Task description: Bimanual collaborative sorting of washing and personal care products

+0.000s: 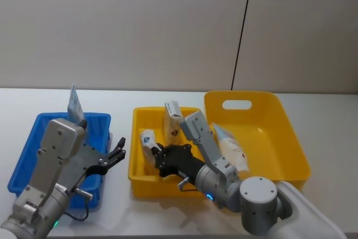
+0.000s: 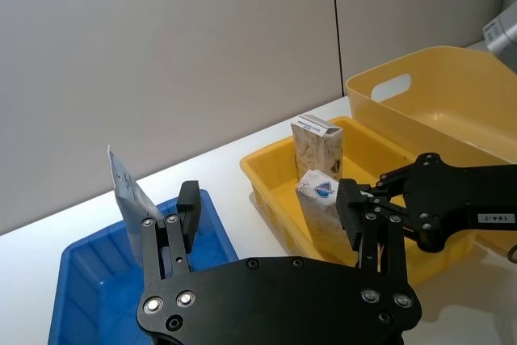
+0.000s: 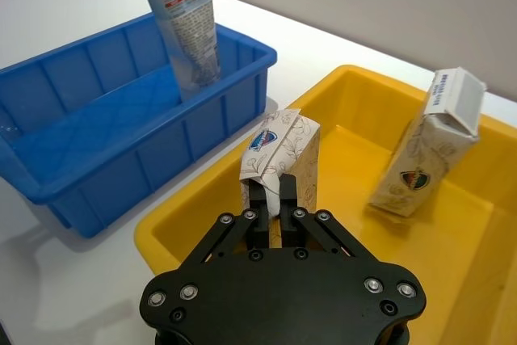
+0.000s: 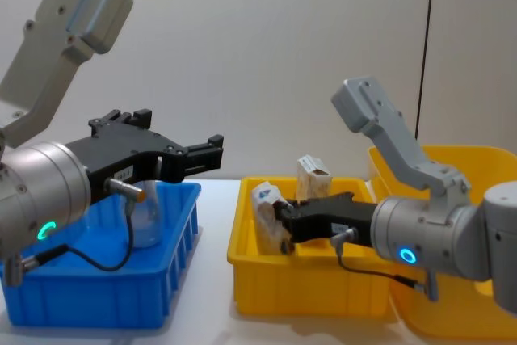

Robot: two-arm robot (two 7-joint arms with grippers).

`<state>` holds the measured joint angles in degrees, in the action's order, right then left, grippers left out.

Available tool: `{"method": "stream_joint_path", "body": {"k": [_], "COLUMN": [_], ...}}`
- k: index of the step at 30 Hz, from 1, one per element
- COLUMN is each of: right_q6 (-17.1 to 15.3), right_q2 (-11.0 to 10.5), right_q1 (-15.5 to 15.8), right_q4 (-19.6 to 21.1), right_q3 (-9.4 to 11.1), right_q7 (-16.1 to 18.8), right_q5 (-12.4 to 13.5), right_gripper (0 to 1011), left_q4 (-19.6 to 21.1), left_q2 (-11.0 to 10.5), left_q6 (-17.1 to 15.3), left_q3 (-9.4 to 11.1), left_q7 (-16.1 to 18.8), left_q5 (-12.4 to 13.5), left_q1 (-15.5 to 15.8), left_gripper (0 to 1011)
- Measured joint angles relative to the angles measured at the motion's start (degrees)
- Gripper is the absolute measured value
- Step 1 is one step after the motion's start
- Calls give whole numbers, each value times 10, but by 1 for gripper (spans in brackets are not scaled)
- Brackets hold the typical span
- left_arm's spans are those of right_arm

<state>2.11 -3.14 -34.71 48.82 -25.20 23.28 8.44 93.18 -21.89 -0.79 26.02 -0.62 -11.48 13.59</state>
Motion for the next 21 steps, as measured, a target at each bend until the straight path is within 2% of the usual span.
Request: {"method": "stream_joint_path", "body": {"k": [9, 21], "right_q6": [14, 32], "right_q2": [-10, -27], "right_q1": [22, 57], "right_q4": [39, 121], "right_q3": [6, 22], "right_q7": [-24, -54], "right_q5": [-12, -25], "right_gripper": [50, 50], "left_q4": [0, 0], "left_q2": [0, 0], "left_q6": [0, 0], "left_q3": [0, 0], "left_q7": [0, 0], "left_q5": [0, 0], "left_q1": [0, 0], "left_gripper": [1001, 1001]}}
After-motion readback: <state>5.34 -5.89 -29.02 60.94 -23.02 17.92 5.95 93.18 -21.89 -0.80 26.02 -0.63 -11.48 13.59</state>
